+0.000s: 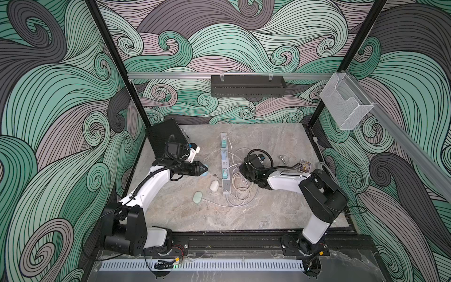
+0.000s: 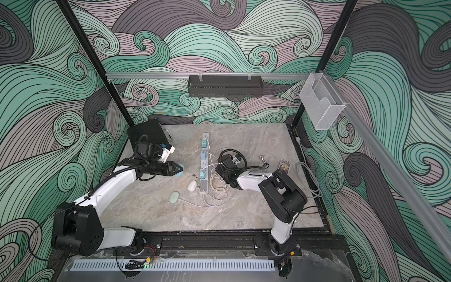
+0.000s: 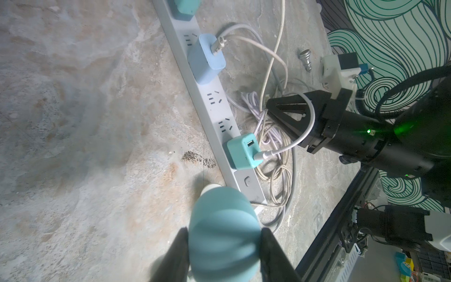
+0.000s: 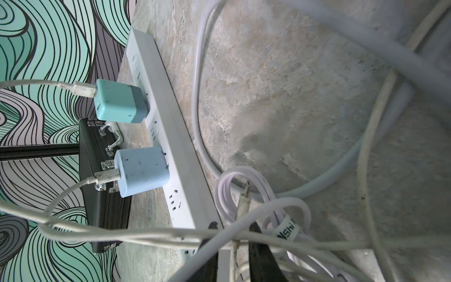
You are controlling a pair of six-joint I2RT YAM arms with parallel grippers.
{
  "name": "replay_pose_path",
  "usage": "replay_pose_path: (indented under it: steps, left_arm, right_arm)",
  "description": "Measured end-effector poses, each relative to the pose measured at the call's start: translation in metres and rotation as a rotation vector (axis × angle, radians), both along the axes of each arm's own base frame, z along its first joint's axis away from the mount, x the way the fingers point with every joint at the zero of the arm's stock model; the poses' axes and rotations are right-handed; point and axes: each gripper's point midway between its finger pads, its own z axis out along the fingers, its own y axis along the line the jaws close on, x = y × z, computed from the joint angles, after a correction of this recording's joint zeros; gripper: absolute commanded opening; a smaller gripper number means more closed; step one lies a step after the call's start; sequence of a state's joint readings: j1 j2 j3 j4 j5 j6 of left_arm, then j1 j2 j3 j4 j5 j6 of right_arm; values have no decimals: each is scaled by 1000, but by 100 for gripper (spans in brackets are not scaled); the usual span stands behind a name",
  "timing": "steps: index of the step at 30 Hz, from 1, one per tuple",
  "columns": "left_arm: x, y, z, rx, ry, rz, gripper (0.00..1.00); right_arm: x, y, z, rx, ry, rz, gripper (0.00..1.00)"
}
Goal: Charge the bluetooth headset
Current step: Pick up the charging cable from the center of the board.
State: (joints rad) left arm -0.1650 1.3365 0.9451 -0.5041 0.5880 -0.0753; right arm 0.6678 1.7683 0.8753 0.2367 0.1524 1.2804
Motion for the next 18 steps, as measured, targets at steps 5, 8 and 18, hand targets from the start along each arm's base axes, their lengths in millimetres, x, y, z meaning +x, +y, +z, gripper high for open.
replay_pose_path:
  steps: [5,8,18]
  left_arm:
    - [1,0,1,-1,-4,0,24]
    - [0,-1,1,-3,-4,-2,24]
    - [0,-1,2,-2,-7,-3,23]
  right_arm:
    - [3,0,-4,1,4,-15,13]
    - [3,1,-3,2,-2,-14,6]
    - [-15,4,31,-1,-79,133,0]
